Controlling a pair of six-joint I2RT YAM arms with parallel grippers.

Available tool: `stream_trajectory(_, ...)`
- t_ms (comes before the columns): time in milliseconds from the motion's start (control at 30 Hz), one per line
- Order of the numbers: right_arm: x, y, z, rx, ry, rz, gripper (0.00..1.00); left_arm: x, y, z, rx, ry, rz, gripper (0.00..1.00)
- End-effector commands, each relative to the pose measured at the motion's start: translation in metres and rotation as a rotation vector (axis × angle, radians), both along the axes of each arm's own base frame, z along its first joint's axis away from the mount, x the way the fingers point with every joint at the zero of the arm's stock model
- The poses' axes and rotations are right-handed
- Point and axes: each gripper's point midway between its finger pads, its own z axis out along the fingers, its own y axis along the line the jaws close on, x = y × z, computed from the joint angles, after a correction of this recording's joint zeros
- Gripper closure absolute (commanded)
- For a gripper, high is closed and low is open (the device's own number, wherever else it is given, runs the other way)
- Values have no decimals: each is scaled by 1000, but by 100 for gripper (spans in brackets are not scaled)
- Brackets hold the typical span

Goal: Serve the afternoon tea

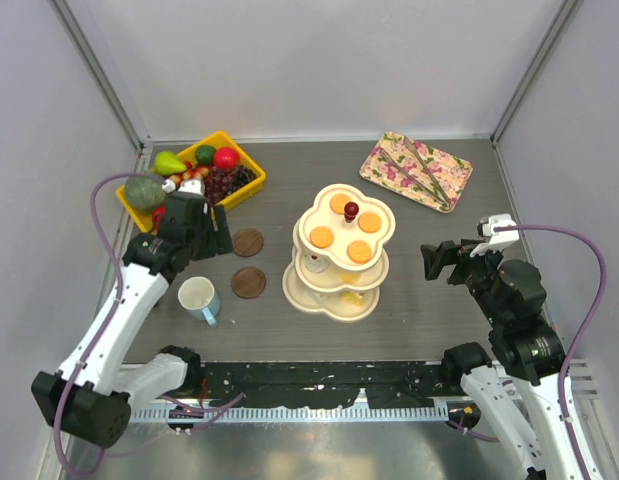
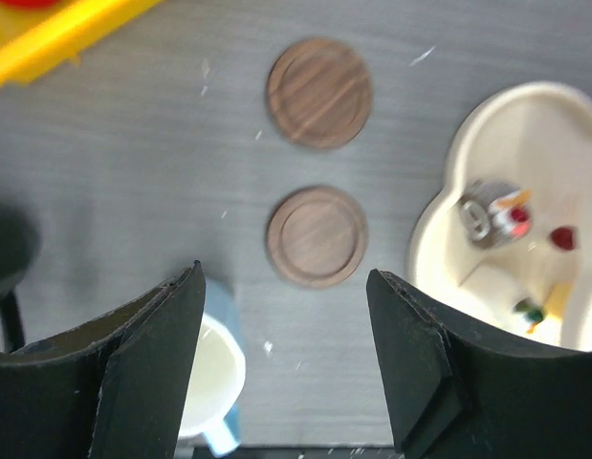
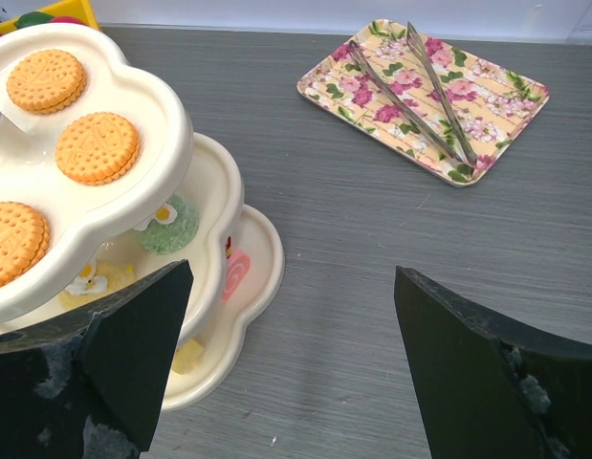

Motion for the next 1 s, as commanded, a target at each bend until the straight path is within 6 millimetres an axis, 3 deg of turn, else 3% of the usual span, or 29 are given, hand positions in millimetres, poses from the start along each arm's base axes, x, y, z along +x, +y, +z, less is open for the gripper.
stream_trajectory(0,0,1,22,12,-78,9,6,-52,23,-29,65,119,27,26)
stream_trajectory(133,0,1,22,15,-80,8,7,-72,24,-52,10,123,61,30)
stream_trajectory(333,1,1,23,16,-77,8,7,-63,20,-81,-18,133,95,40)
stream_trajectory(567,0,1,21,15,-77,8,7,-50,16,-102,-13,167,117,51)
stream_trajectory(667,-1,1,22,14,-80,8,7,-48,15,-102,-5,171,109,60)
stream_trajectory(733,-1,1,22,13,-84,9,7,-47,17,-100,8,162,99,75)
stream_trajectory(900,0,1,22,13,-84,9,7,-43,17,-83,50,117,14,97)
stream_trajectory(967,-1,1,22,13,-85,9,7,-40,17,-73,70,86,-20,100)
